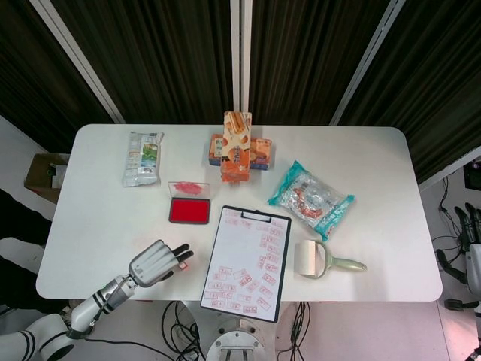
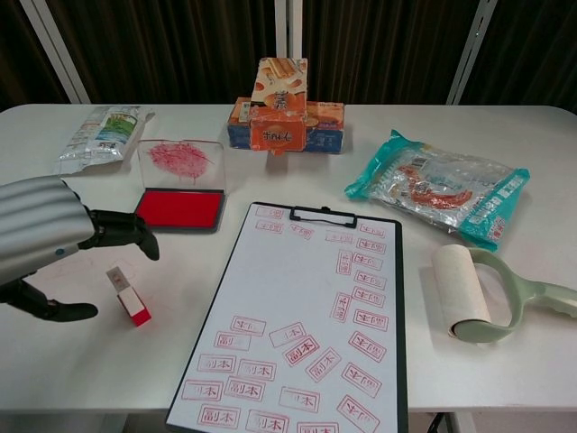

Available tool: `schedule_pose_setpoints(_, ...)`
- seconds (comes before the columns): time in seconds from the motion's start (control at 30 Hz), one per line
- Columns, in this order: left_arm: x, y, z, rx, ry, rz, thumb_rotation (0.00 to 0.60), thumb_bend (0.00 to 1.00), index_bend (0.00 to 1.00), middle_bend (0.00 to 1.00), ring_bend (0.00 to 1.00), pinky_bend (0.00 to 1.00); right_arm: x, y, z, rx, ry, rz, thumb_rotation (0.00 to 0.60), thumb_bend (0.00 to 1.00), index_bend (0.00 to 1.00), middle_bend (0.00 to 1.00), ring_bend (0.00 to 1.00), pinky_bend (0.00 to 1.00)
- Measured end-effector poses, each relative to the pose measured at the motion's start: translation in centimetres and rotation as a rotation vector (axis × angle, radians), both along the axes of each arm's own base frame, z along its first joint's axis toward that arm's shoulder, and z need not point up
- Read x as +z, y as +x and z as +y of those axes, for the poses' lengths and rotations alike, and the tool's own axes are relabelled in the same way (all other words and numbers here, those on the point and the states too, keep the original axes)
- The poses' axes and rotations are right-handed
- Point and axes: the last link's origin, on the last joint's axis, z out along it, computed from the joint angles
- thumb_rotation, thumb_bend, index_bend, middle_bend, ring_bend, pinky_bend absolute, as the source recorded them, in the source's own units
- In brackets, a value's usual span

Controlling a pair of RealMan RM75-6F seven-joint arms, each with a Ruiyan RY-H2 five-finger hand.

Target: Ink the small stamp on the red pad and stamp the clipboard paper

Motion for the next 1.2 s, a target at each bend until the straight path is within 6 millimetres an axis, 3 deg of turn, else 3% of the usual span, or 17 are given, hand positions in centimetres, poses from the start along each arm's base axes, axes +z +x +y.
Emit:
schedule_pose_setpoints(0.3,-0.9,-0.4,0.4,0.026,-0.021,0.003,0.6,0.21,0.41,0.43,0.93,1.0,-0.1,-0.2,0.1,-0.014,0.012,0.003,0.6,0.22,0.0,0.0,0.0,0.0)
schedule_pose_setpoints(1.2,-1.9,-0.6,0.8,0.027,-0.051,0.025,0.6,0.26,0.47,0.49,0.93,1.0,-0.1,-0.1,0.4,-0.02,0.018,0.01,0.6,0.23,0.0,0.0,0.0,0.0)
